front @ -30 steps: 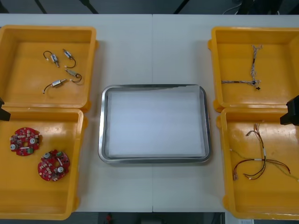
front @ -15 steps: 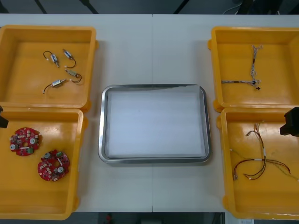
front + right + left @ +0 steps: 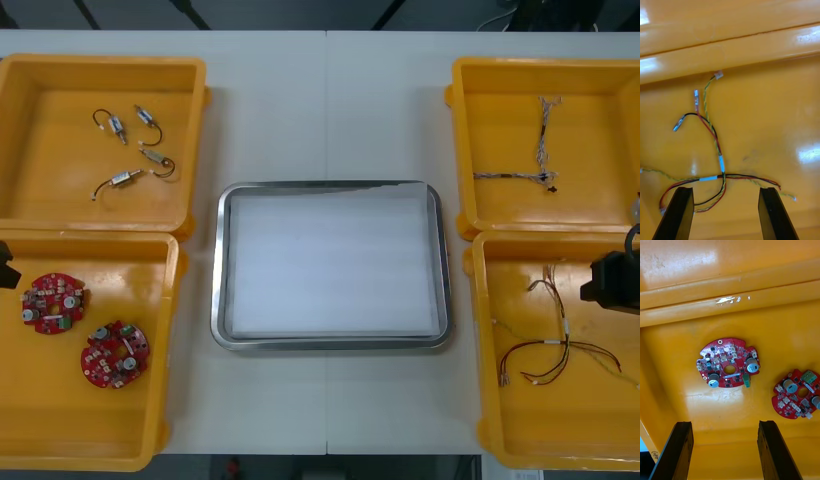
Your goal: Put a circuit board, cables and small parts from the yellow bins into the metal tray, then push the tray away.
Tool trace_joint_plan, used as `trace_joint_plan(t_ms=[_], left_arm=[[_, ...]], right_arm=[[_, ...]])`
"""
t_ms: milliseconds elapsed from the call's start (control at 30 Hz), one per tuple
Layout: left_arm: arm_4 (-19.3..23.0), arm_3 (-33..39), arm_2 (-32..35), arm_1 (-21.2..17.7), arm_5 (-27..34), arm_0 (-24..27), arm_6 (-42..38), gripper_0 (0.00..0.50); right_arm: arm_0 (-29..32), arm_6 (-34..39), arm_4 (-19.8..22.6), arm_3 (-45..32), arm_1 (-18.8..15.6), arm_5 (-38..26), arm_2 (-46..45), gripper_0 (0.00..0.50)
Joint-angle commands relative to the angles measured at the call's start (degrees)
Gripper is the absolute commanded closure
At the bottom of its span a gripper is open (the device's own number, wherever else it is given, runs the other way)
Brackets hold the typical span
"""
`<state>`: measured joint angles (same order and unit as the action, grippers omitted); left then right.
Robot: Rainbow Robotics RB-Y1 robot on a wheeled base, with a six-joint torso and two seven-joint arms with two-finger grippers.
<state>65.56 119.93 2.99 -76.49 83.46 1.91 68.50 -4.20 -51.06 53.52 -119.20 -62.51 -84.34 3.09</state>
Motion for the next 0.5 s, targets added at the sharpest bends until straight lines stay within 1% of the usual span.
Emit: trace_joint_plan(t_ms=[33,133,267,400,500], left_arm=[[-0.9,-1.6,-0.1,2.7,-1.6,-1.0,0.7,0.0],[-0.9,-2.7,-0.3,3.9,-2.4,-1.2,0.7,0.0],[-1.4,-4.0,-2.4,4.9,-6.1,-1.2,0.7,0.0],[-3.7,-5.2,-6.1,5.0,-11.4,-1.2,0.5,0.0],[-6.0,-5.3,-8.0,5.0,-13.1,-1.1,0.3,0.0]], right_arm=[[0.9,-1.9,-5.2,0.0,-2.5,3.6,6.4,0.0],[0.9,-1.9,-7.0,0.8,-2.5,5.8,8.9,0.0],[0.9,-2.1,-8.5,2.5,-2.5,9.5,11.9,0.0],[1.0,-2.5,-8.7,4.3,-2.2,12.4,13.4,0.0],[1.4,-3.0,-9.1,4.7,-1.6,13.0,13.4,0.0]])
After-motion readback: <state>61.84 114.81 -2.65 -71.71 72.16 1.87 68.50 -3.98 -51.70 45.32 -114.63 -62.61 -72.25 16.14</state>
